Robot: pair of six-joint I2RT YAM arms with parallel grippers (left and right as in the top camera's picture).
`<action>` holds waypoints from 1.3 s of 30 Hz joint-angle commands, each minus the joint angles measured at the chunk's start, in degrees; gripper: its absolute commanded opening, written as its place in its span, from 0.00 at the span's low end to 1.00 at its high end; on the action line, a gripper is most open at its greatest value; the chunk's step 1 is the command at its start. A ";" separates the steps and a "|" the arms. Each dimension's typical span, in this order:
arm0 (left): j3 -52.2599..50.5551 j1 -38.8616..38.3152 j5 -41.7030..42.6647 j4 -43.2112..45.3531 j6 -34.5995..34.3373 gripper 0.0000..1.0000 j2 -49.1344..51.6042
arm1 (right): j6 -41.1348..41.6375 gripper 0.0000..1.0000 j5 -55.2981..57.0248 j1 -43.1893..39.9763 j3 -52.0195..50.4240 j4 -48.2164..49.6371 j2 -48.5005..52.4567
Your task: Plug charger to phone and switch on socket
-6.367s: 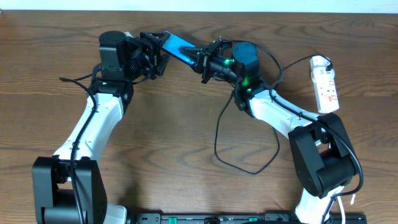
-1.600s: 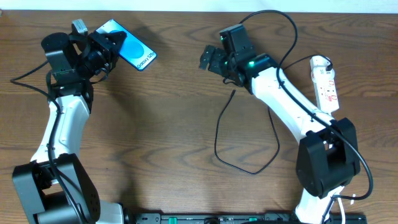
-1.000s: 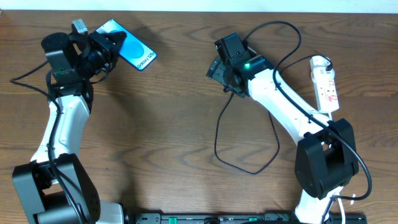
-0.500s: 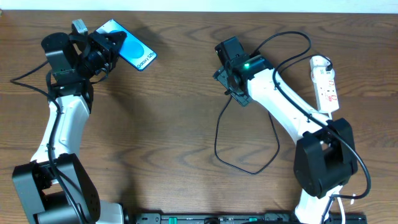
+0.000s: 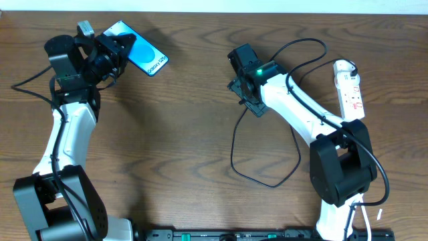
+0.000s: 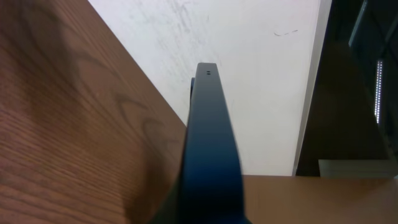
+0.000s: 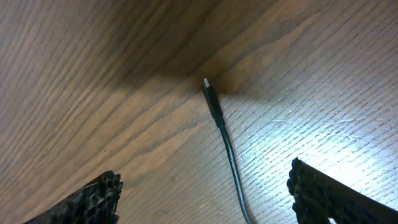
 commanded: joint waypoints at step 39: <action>0.15 0.28 1.22 0.66 0.98 0.07 -1.36 | 2.29 0.64 3.82 -0.22 0.59 3.65 8.22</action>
